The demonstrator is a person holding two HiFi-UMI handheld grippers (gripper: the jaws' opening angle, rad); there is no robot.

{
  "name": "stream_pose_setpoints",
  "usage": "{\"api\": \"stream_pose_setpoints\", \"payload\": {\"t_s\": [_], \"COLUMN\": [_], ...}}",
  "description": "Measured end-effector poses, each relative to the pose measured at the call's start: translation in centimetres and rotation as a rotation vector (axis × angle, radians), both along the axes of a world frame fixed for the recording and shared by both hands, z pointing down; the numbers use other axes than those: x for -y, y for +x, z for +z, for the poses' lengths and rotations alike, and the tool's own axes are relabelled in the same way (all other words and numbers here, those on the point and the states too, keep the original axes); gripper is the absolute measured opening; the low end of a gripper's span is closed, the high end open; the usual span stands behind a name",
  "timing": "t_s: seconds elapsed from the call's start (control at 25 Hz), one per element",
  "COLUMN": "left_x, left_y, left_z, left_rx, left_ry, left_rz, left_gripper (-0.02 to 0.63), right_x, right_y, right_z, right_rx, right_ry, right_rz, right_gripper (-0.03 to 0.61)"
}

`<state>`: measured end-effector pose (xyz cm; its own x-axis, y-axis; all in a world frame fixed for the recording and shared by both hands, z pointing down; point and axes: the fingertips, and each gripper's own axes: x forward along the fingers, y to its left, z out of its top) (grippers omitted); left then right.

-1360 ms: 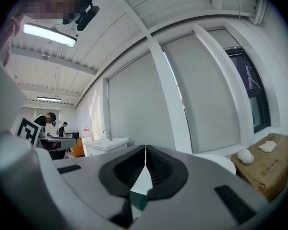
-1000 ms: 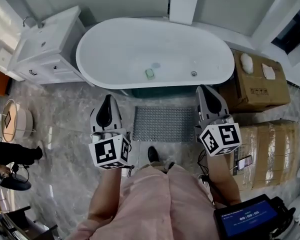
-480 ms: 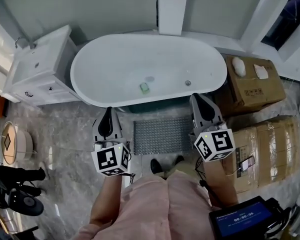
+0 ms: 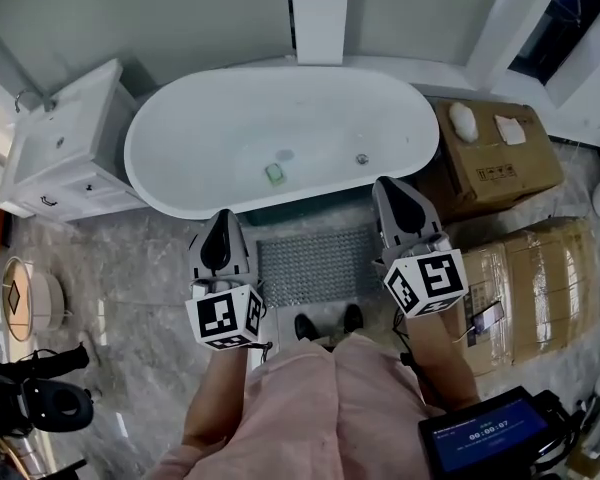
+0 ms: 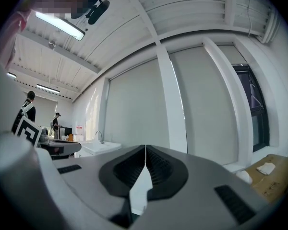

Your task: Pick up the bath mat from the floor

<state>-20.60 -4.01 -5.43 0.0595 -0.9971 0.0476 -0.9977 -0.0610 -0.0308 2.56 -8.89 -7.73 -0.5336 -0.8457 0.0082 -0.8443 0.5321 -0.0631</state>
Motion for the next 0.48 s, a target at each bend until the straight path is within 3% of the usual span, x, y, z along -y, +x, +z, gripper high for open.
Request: {"api": "stream_pose_setpoints", "payload": {"t_s": [0.48], "left_x": [-0.3], "left_y": [-0.1], "left_z": [1.1], "left_rx": [-0.055], "left_ry": [-0.003], "left_rz": [0.022], "left_gripper": [0.025], "right_x": [-0.5], "right_y": [0.7], "right_z": [0.9], "right_rx": [-0.028], "right_ry": [-0.015], "right_rz": [0.006], "right_gripper": [0.018]}}
